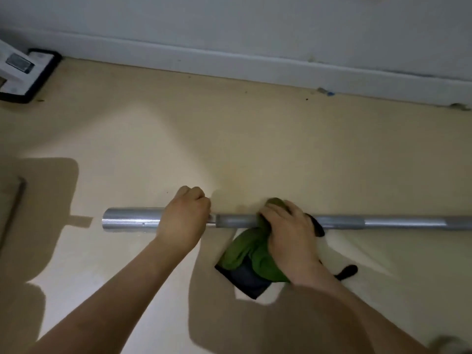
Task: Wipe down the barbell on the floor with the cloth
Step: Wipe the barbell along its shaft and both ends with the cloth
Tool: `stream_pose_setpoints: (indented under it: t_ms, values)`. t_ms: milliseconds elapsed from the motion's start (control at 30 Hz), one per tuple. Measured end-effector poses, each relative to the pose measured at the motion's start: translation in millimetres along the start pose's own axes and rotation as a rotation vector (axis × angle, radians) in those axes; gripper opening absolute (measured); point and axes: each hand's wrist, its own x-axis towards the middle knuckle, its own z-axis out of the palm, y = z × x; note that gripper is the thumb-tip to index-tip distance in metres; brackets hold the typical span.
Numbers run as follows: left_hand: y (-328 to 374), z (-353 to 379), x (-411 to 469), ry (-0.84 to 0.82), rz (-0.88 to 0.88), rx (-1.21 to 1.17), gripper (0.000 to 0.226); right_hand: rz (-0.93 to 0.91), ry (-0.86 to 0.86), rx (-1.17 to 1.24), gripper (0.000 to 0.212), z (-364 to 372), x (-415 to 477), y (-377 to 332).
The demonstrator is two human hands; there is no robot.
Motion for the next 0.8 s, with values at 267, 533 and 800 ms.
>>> stream_pose_setpoints:
  t_ms: [267,533,800]
  values:
    - [17.1,0.9,-34.5,0.122,0.044,-0.056,0.065,0.322,0.127,0.063,0.046,19.1,4.6,-30.5]
    - [-0.2,4.9,-30.6,0.12,0.045,-0.145,0.074,0.047,-0.02,-0.138,0.052,3.3,-1.5,20.6]
    - [0.4,9.9,-26.1,0.131,0.069,-0.172,0.061,0.56,0.155,0.019,0.031,13.8,11.3,-9.4]
